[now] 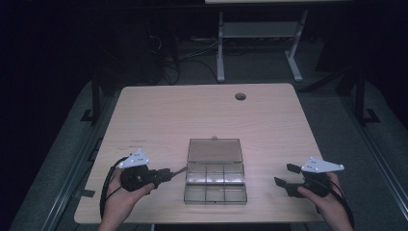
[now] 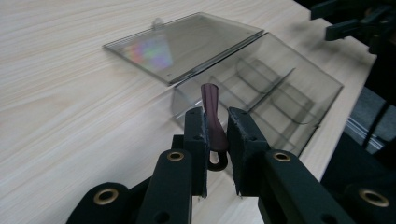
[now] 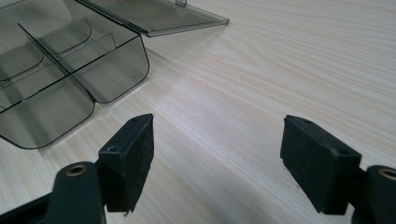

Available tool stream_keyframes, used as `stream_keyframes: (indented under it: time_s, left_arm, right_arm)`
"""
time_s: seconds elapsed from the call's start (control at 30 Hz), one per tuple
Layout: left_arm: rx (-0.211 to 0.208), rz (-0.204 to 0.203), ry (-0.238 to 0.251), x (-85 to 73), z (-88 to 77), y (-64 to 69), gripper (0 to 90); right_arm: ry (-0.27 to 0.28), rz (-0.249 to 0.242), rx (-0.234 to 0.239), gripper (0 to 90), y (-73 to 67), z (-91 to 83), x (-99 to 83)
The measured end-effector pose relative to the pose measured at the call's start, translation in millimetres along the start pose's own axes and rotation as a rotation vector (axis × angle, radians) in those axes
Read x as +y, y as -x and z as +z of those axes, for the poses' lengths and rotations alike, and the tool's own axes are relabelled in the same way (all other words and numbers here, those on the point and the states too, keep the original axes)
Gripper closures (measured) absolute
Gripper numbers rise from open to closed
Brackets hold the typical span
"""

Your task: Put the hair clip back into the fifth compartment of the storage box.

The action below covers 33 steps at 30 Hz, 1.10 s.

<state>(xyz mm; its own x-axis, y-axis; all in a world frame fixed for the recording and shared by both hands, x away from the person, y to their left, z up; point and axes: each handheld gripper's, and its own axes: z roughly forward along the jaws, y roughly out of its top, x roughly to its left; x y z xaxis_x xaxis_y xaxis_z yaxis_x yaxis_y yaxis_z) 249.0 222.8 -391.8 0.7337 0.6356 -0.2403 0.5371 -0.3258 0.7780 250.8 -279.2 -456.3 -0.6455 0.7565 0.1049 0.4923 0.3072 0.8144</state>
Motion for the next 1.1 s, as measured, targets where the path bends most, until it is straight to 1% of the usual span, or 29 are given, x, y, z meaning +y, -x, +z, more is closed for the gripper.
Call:
stream_keyframes:
  time_s: [0.07, 0.1, 0.17, 0.43, 0.63, 0.7, 0.8, 1.0, 1.03, 1.1]
  left_arm:
    - [-0.005, 0.017, 0.000, 2.0, 1.2, 2.1, 78.0]
    - [-0.006, 0.014, 0.004, 2.8, 2.3, 4.3, 78.0]
    - [-0.016, 0.036, -0.003, 4.8, 5.4, 7.2, 78.0]
    - [-0.055, 0.068, -0.012, 9.4, 20.2, 20.0, 78.0]
    - [-0.087, 0.088, -0.029, 11.8, 34.1, 29.7, 78.0]
    - [-0.097, 0.100, -0.039, 11.9, 39.1, 31.7, 78.0]
    - [-0.113, 0.117, -0.041, 13.1, 46.0, 34.5, 78.0]
    - [-0.137, 0.140, -0.050, 18.8, 55.9, 40.5, 78.0]
    - [-0.143, 0.139, -0.051, 19.8, 57.9, 41.8, 78.0]
    - [-0.149, 0.148, -0.062, 21.5, 62.7, 44.2, 78.0]
  right_arm:
    - [0.001, 0.001, -0.001, 25.4, 0.0, -0.3, 0.0]
    - [0.002, 0.002, -0.002, 25.4, 0.1, -0.3, -0.1]
    - [0.003, 0.001, -0.002, 25.4, 0.4, -0.1, -0.3]
    - [0.000, 0.000, -0.001, 25.4, 0.1, -0.1, 0.1]
    - [0.002, -0.002, -0.001, 25.4, 0.1, -0.3, 0.0]
    - [0.001, -0.001, -0.001, 25.4, 0.4, -0.4, -0.4]
    - [0.002, -0.001, -0.001, 25.4, 0.6, -0.7, -0.3]
    - [0.003, -0.005, -0.002, 25.4, 0.1, -0.3, 0.4]
    - [0.004, -0.005, -0.003, 25.4, 0.0, -0.3, 0.4]
    - [0.004, -0.007, -0.005, 25.4, -0.1, -0.4, 0.3]
